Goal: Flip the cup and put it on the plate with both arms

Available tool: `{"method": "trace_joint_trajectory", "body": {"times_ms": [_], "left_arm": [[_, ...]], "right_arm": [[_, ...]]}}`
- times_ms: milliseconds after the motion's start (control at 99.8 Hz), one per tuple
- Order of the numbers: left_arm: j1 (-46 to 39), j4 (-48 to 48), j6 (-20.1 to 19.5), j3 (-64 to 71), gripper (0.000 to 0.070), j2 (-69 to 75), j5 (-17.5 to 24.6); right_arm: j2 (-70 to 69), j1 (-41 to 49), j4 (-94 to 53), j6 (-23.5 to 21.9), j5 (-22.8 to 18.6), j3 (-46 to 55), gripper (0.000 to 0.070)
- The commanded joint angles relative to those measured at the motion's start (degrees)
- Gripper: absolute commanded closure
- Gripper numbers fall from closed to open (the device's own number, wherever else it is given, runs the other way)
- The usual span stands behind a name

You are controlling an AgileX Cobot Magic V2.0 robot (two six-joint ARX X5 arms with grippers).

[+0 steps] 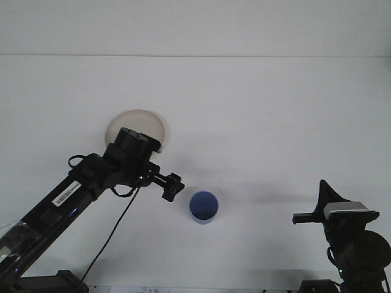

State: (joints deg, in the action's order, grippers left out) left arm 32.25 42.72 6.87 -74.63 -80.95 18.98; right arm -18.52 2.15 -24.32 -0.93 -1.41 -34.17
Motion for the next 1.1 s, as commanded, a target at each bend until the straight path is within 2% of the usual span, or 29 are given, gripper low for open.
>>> {"method": "trace_joint_trajectory", "body": {"times_ms": [0,160,391,451,661,701,802,962,1092], "left_arm": [[2.1,-0.4,-0.7,-1.7,0.0034,-2.6,-0.5],[6.3,-0.5,-2.0,-3.0,0.0034,-7.3,-0.8],[10.0,-0.9,-3.3,-4.7,0.0037,-11.7,-5.2],[10.7,-1.1,-3.5,-4.7,0.0056,-12.7,-6.0],[11.5,-0.9,-3.5,-4.7,0.0268,-16.7,-6.1],[11.5,-0.9,-3.5,-4.7,0.0356,-17.0,-6.1],[11.6,-1.3,-4.1,-4.7,0.07,-17.2,-6.1],[11.4,-1.5,-4.3,-5.9,0.069,-17.2,-6.4],[9.4,1.0,-4.4,-10.1,0.069,-16.8,-11.1]], "right_arm": [[-0.3,0.0,0.7,-0.8,-0.1,-0.5,0.07],[-0.3,0.0,0.7,-0.8,-0.1,-0.5,0.07],[-0.3,0.0,0.7,-0.8,-0.1,-0.5,0.07],[-0.3,0.0,0.7,-0.8,-0.1,-0.5,0.07],[-0.3,0.0,0.7,-0.8,0.0,-0.5,0.07],[-0.3,0.0,0.7,-0.8,0.0,-0.5,0.07],[-0.3,0.0,0.7,-0.8,0.0,-0.5,0.07],[-0.3,0.0,0.7,-0.8,0.0,-0.5,0.07],[-0.3,0.0,0.7,-0.8,0.0,-0.5,0.07]]}}
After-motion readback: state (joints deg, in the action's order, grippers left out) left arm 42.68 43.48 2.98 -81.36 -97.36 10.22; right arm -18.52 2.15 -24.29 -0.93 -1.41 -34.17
